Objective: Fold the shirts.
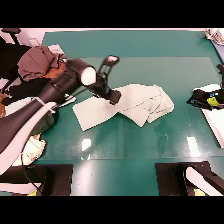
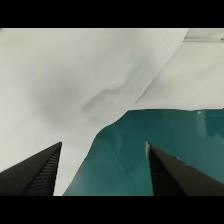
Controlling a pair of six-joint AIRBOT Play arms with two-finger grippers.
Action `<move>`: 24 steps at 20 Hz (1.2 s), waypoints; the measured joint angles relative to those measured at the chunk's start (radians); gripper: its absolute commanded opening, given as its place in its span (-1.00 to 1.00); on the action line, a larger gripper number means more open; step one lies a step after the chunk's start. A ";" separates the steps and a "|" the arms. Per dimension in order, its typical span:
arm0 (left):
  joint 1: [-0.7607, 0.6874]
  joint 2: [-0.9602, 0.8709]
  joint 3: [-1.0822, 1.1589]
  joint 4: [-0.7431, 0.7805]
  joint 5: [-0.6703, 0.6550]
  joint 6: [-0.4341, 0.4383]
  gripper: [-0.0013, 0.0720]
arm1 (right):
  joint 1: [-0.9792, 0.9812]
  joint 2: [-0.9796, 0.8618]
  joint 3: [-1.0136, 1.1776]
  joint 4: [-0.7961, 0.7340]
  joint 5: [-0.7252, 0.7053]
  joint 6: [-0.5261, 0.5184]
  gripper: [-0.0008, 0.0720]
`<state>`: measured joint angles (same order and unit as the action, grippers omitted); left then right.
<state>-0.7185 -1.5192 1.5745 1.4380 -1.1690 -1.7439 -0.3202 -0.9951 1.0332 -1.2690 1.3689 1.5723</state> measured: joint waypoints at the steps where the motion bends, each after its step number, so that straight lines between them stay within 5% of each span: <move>1: -0.007 -0.019 0.000 0.000 -0.002 0.012 0.73 | -0.002 -0.001 0.002 -0.001 0.002 0.000 0.08; 11: -0.083 -0.069 -0.078 0.077 -0.153 0.112 0.64 | 0.007 -0.004 0.005 -0.006 0.012 0.001 0.08; 24: -0.146 0.230 -0.468 0.325 -0.150 0.013 0.56 | 0.015 -0.004 0.005 0.026 0.052 -0.004 0.09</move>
<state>-0.8646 -1.2888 1.1061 1.7634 -1.3193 -1.7309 -0.3054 -0.9989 1.0386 -1.2427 1.4208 1.5684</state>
